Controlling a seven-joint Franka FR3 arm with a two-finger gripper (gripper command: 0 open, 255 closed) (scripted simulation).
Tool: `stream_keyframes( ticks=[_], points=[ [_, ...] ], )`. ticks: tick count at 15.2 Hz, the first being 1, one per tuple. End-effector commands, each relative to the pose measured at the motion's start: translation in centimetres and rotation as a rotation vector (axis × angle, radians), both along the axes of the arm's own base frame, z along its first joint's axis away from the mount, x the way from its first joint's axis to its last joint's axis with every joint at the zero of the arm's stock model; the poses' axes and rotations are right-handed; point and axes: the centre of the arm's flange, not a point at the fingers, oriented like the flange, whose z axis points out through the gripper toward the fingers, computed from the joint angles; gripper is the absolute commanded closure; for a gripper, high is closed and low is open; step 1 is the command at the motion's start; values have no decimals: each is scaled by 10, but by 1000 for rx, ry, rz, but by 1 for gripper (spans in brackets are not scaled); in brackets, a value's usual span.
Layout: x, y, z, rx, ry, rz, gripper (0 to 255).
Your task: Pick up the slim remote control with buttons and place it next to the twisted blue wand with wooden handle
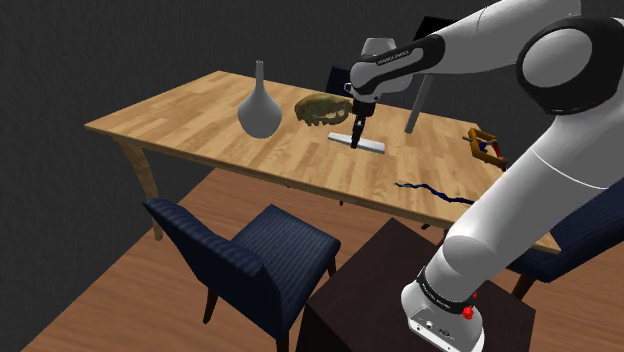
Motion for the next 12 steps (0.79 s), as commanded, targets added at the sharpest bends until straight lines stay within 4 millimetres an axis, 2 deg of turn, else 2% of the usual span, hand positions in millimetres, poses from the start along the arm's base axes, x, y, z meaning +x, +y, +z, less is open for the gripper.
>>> stream_keyframes(
  ticks=[1, 5, 12],
  points=[
    [-26, -3, 3, 0, -1, 1, 255],
    [-78, -10, 3, 0, -1, 1, 255],
    [-78, -10, -34, 0, -1, 1, 255]
  ],
)
